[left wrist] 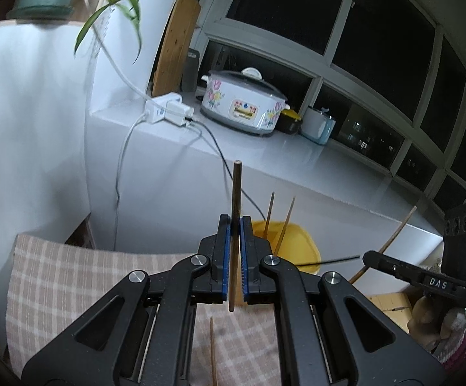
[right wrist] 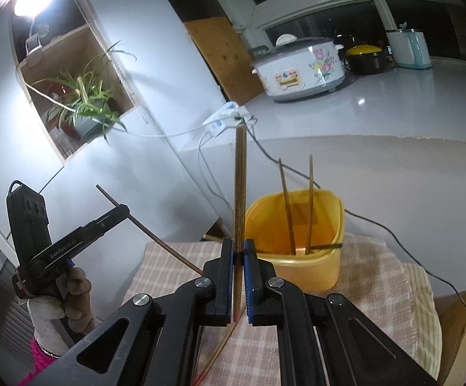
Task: Organize utensils
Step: 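Carry both wooden chopsticks over the yellow container and lower them in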
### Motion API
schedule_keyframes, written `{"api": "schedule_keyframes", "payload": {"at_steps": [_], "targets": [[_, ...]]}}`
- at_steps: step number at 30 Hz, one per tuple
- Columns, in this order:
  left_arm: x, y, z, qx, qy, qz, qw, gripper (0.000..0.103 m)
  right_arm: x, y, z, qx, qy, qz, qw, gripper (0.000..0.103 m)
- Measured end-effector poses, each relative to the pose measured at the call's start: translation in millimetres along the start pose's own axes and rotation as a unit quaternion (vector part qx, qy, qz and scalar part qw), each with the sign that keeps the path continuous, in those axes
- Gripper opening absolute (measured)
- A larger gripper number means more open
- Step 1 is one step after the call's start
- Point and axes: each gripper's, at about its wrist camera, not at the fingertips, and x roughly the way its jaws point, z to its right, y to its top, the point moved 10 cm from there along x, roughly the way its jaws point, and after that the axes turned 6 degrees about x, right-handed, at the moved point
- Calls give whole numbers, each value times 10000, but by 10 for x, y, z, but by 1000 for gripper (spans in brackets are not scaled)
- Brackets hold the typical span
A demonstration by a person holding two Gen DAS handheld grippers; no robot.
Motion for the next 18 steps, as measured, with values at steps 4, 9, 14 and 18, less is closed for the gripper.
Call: {"api": "schedule_keyframes", "payload": {"at_steps": [4, 9, 14, 18], "targets": [[47, 169, 81, 87, 20, 105, 9999, 3, -24, 99, 32, 17, -33, 118, 9999, 4], [82, 376, 178, 200, 75, 285, 9994, 3, -36, 224, 85, 68, -54, 228, 9997, 4], [126, 534, 244, 203, 45, 410, 9989, 3, -72, 346, 138, 95, -75, 361, 9993, 4], [225, 604, 282, 113, -26, 412, 9991, 3, -75, 449, 194, 161, -90, 431, 9989, 4]]}}
